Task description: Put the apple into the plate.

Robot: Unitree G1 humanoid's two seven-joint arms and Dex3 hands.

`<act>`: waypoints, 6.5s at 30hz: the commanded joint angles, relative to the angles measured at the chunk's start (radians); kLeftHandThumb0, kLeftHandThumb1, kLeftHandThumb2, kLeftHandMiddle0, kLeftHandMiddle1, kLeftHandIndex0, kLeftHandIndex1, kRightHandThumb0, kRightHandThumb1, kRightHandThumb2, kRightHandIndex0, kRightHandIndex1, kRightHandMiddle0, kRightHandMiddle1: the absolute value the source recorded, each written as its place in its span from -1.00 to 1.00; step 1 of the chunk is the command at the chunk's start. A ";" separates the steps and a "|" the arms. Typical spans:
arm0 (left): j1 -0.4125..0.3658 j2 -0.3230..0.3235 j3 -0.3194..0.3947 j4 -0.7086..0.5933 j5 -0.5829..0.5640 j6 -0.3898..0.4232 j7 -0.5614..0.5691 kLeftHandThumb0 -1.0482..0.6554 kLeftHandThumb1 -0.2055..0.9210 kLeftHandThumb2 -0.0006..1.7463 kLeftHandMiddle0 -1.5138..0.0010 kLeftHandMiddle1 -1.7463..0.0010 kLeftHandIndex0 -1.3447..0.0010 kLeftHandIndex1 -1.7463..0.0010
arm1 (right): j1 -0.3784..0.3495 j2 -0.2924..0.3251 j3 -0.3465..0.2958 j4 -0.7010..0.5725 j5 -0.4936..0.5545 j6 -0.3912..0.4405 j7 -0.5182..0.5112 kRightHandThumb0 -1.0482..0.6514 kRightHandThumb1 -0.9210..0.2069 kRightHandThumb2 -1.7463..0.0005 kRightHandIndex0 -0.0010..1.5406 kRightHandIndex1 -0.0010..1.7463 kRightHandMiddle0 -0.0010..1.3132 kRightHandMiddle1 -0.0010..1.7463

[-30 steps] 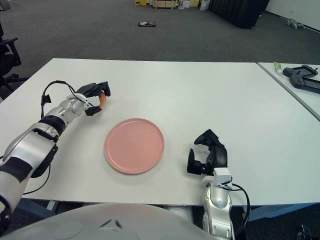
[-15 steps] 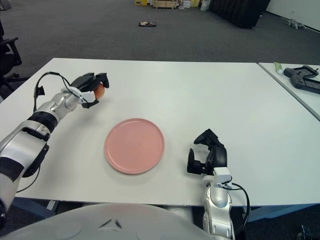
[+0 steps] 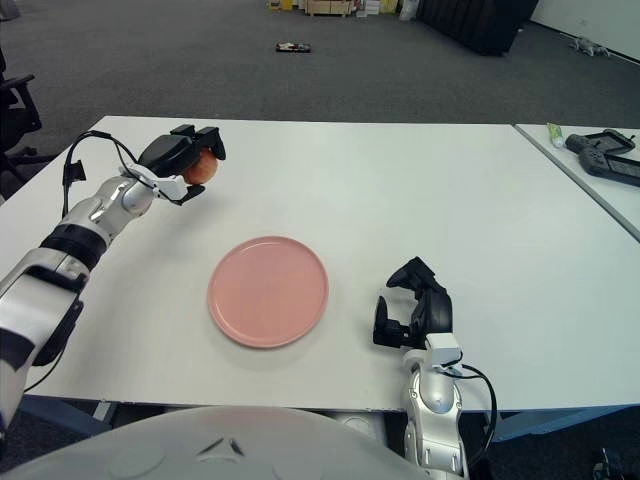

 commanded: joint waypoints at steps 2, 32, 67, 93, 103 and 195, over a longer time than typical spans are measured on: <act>0.134 0.016 0.026 -0.307 -0.070 -0.055 -0.084 0.23 -0.47 0.76 -0.10 -0.84 0.18 -1.00 | -0.020 0.006 -0.002 0.001 0.021 0.004 0.004 0.22 0.75 -1.00 0.17 1.00 0.05 0.95; 0.236 -0.032 -0.116 -0.611 -0.198 -0.156 -0.596 0.23 -0.50 0.81 -0.09 -0.92 0.17 -1.00 | -0.005 0.018 0.006 -0.017 0.022 0.016 0.001 0.22 0.75 -1.00 0.18 1.00 0.03 0.97; 0.252 -0.106 -0.208 -0.338 0.173 -0.367 -0.355 0.23 -0.51 0.84 -0.06 -0.99 0.17 -0.99 | -0.001 0.015 0.002 -0.021 0.015 0.029 0.010 0.22 0.74 -1.00 0.18 1.00 0.01 0.98; 0.139 -0.105 -0.311 -0.135 -0.027 -0.544 -0.515 -0.84 0.95 -0.12 0.93 -0.14 0.95 -0.33 | -0.015 0.011 -0.005 -0.007 0.009 0.016 0.013 0.22 0.75 -1.00 0.18 1.00 0.03 0.97; 0.138 -0.089 -0.323 -0.167 -0.181 -0.491 -0.679 -0.96 1.00 0.05 1.00 0.69 1.00 0.45 | -0.017 0.011 -0.003 -0.008 0.017 0.033 0.017 0.22 0.73 -1.00 0.17 1.00 -0.01 1.00; 0.603 -0.466 0.411 -0.364 -0.744 0.033 -0.347 -0.30 0.50 0.14 0.07 -1.00 0.30 -1.00 | -0.025 0.016 0.000 0.013 0.032 0.002 0.023 0.22 0.75 -1.00 0.18 1.00 0.03 0.96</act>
